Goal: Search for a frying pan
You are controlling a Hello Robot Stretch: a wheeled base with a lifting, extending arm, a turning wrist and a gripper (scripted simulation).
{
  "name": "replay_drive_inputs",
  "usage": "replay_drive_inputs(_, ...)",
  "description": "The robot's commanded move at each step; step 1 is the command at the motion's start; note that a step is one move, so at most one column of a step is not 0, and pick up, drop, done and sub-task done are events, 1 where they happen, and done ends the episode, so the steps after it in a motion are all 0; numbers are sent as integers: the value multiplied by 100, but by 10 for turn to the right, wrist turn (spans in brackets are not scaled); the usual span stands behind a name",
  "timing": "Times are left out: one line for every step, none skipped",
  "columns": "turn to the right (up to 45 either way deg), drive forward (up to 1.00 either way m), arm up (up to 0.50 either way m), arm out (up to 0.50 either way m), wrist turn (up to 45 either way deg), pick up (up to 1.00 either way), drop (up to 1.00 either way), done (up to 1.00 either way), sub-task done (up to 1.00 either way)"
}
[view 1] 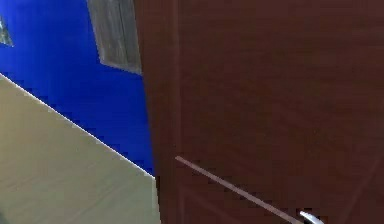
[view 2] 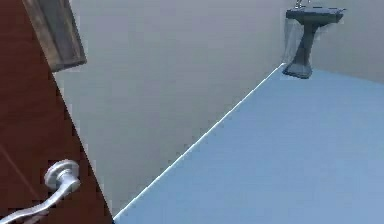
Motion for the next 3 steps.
replay_drive_inputs(-450, 0, 0, 0, 0, 0, 0, 0, 0)
replay_drive_inputs(0, 100, 0, 0, 0, 0, 0, 0, 0)
replay_drive_inputs(-30, 0, 0, 0, 0, 0, 0, 0, 0)
